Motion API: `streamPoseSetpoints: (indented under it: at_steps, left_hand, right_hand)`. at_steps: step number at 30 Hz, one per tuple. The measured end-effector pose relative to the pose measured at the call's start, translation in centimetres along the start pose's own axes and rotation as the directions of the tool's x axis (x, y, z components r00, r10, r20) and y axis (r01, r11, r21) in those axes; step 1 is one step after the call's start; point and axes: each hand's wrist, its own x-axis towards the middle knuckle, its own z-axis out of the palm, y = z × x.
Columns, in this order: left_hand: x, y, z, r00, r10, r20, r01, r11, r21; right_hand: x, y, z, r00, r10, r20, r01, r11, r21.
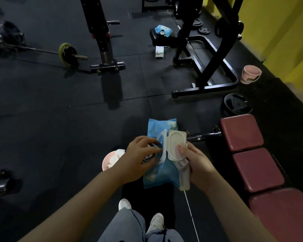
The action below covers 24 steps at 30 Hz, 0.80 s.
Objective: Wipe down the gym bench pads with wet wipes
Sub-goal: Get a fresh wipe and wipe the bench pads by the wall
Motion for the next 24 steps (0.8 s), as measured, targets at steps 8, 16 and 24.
streamPoseSetpoints:
  at_steps: [8,16,24]
  left_hand:
    - [-0.3,0.7,1.0,0.977,-0.144,-0.158,0.099,0.960,-0.262]
    - [0.7,0.2,0.9,0.891,-0.140,-0.432,0.140,0.990,-0.033]
    - [0.6,-1.2,1.0,0.830,-0.447,-0.332,0.196,0.792,-0.578]
  right_hand:
    - [0.8,0.1,0.1,0.999,-0.016,-0.035,0.018,0.998,0.060]
    - [1.0,0.7,1.1,0.999,0.009,-0.040,-0.006,0.997,0.081]
    - [1.2,-0.1,1.1,0.999,0.030,0.030,-0.033,0.993,0.116]
